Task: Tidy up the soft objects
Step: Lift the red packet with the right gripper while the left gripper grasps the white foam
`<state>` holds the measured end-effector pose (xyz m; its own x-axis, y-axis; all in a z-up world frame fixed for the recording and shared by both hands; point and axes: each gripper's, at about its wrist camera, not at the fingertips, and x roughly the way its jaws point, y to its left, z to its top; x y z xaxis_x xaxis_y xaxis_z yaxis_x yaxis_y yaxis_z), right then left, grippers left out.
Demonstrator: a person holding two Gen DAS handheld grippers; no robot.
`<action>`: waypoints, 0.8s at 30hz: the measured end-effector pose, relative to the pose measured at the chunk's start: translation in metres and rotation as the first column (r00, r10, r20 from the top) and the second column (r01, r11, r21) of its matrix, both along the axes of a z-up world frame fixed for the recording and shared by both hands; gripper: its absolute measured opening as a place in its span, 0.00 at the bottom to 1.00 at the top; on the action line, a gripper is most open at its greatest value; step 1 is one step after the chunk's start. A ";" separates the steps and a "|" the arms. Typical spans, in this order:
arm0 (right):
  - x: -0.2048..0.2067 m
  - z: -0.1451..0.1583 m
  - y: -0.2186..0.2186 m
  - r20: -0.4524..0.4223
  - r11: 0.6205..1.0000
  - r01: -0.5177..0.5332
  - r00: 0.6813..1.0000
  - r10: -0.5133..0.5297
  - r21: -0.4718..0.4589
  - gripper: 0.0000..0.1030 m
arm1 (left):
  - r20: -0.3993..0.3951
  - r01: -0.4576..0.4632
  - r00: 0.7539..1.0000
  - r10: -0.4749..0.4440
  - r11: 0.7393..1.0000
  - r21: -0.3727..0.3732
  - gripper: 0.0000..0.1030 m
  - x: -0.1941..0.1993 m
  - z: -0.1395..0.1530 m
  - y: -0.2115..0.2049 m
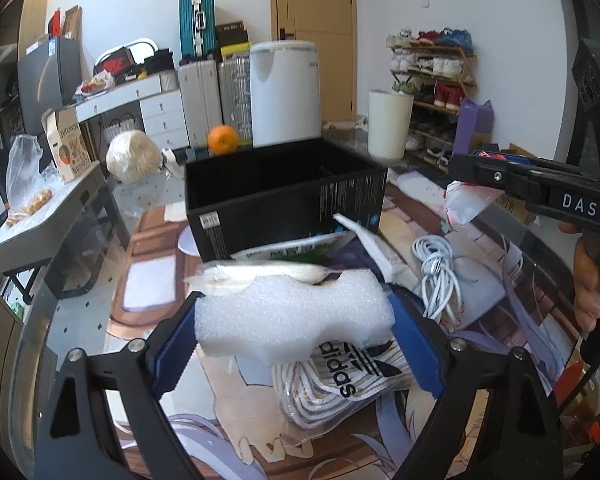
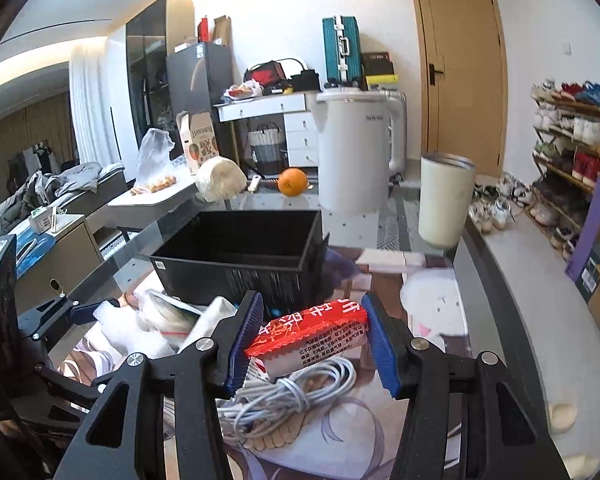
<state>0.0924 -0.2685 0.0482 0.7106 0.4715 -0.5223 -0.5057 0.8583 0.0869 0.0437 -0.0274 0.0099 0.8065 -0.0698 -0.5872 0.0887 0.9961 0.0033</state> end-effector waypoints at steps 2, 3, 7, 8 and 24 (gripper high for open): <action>-0.002 0.005 0.003 0.013 1.000 -0.005 1.000 0.005 -0.006 0.51 | 0.020 -0.005 1.000 0.005 1.000 -0.012 0.87 -0.003 0.005 0.003; -0.002 0.007 0.004 0.019 1.000 -0.007 1.000 0.007 -0.006 0.51 | 0.028 -0.007 1.000 0.008 1.000 -0.015 0.87 -0.004 0.007 0.005; -0.007 0.015 0.006 0.038 1.000 -0.022 0.999 0.022 0.008 0.51 | 0.062 -0.024 0.998 0.026 0.999 -0.033 0.87 -0.009 0.016 0.012; -0.008 0.017 0.007 0.041 1.000 -0.028 0.999 0.027 0.013 0.51 | 0.068 -0.029 0.997 0.032 0.999 -0.040 0.87 -0.009 0.019 0.014; 0.008 0.031 0.035 0.082 0.996 -0.084 0.993 0.080 0.037 0.50 | 0.156 -0.086 0.983 0.098 0.993 -0.076 0.87 0.012 0.042 0.038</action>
